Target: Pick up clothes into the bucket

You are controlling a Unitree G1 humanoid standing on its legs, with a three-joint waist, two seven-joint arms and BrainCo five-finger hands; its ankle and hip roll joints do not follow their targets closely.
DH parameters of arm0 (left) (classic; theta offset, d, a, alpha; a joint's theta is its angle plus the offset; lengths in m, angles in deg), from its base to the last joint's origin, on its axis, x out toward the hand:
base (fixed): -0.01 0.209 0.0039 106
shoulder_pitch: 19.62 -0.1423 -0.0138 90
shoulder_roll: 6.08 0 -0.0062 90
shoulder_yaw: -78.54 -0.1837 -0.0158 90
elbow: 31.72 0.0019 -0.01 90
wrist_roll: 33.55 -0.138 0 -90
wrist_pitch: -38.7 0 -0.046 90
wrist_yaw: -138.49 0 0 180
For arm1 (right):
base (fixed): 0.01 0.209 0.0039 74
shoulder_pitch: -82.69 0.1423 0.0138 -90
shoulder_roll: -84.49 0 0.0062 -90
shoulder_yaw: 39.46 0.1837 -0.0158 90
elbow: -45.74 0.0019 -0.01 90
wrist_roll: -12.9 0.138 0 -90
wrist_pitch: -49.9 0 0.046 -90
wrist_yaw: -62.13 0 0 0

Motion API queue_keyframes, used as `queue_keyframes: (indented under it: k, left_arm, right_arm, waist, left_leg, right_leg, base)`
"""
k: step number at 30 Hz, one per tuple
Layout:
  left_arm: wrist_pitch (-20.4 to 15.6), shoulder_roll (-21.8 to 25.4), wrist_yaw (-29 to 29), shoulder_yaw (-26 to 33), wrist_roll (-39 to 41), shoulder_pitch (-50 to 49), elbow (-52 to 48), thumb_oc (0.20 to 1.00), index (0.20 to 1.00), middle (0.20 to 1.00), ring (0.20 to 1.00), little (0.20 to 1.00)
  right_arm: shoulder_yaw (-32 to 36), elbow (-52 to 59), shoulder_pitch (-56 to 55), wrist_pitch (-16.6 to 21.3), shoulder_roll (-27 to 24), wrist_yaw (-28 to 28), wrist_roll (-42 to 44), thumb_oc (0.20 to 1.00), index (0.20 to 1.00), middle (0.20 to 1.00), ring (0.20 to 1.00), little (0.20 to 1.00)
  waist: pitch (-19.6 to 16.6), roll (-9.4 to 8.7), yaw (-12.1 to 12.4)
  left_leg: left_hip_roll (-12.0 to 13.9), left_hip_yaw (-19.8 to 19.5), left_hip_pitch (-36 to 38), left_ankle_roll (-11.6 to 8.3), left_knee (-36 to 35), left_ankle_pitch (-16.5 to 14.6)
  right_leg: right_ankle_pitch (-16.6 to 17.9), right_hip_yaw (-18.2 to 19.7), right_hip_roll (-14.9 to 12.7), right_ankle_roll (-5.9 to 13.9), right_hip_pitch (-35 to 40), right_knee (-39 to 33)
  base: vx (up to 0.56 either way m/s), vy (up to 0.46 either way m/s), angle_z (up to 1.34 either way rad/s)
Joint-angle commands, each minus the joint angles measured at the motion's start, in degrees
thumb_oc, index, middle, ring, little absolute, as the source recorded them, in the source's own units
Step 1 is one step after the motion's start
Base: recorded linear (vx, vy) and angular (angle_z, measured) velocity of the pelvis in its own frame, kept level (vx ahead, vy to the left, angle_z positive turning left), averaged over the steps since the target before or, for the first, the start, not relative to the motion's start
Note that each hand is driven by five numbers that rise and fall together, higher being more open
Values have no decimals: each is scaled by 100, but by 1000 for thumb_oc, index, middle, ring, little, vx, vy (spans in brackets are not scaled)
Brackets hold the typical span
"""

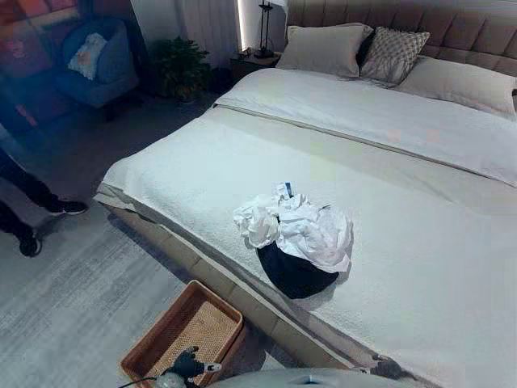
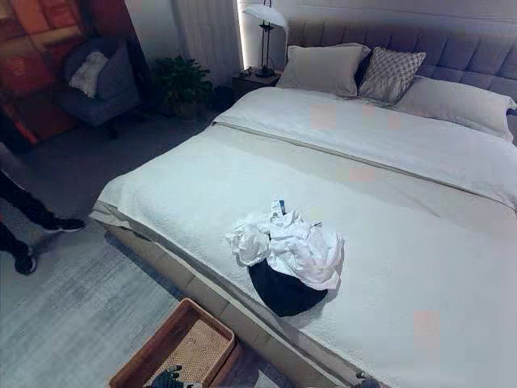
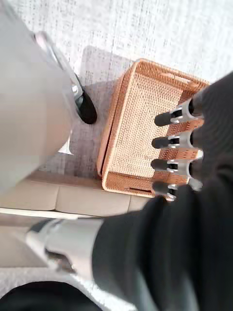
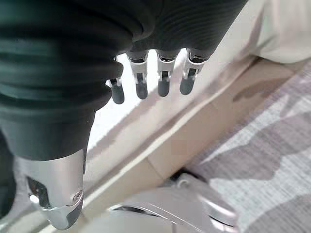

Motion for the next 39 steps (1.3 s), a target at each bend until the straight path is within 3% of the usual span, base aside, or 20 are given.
queue_keyframes:
  k: [1, 16, 25, 31, 33, 39]
  left_arm:
    - [-56, 138, 68, 76, -57, 313, 177, 1000, 1000, 1000, 1000, 1000]
    - [-50, 130, 8, 95, -88, 259, 272, 1000, 1000, 1000, 1000, 1000]
    - [-89, 240, -94, 126, -117, 119, 0, 1000, 1000, 1000, 1000, 1000]
    - [-103, 221, -246, 6, -81, 156, -160, 1000, 1000, 1000, 1000, 1000]
    - [-109, 216, -359, -110, -68, 259, -209, 1000, 1000, 1000, 1000, 1000]
    - [-149, 207, -629, -339, 43, 475, -474, 1000, 1000, 1000, 1000, 1000]
  right_arm:
    - [-238, -39, 418, 83, 71, 54, 49, 1000, 1000, 1000, 1000, 1000]
    - [-136, 50, 457, 135, 44, -27, 201, 1000, 1000, 1000, 1000, 1000]
    - [13, 2251, 699, 398, -606, -334, 131, 1000, 1000, 1000, 1000, 1000]
    - [372, 3117, 1053, 485, -970, -873, -6, 1000, 1000, 1000, 1000, 1000]
    - [533, 3273, 1300, 539, -1036, -1328, -84, 1000, 1000, 1000, 1000, 1000]
    - [637, 3292, 1889, 594, -1050, -2081, -110, 1000, 1000, 1000, 1000, 1000]
  waist:
    - [52, -412, -74]
    - [53, -414, -31]
    - [200, -384, 15]
    - [354, -335, 34]
    - [464, -288, 31]
    - [807, -178, 40]
  left_leg:
    - [-359, -239, -197, 47, 242, -161]
    - [-374, -288, -184, 45, 116, -93]
    - [-400, -288, -326, 54, 195, -91]
    - [-427, -312, -545, 81, 207, -35]
    - [-457, -344, -694, 101, 235, -10]
    - [-571, -376, -1157, 164, 549, -47]
  right_leg:
    - [-520, 533, -115, 211, 289, 268]
    - [-482, 434, -145, 228, 290, 236]
    - [-459, 435, -180, 259, 152, 281]
    - [-454, 436, -225, 286, -75, 388]
    - [-465, 437, -255, 288, -248, 501]
    - [-490, 532, -327, 297, -747, 839]
  base:
    - [-200, -158, 41]
    - [0, 0, 0]
    - [0, 0, 0]
    - [-5, 3, 0]
    - [-26, 17, 4]
    - [-80, 31, 3]
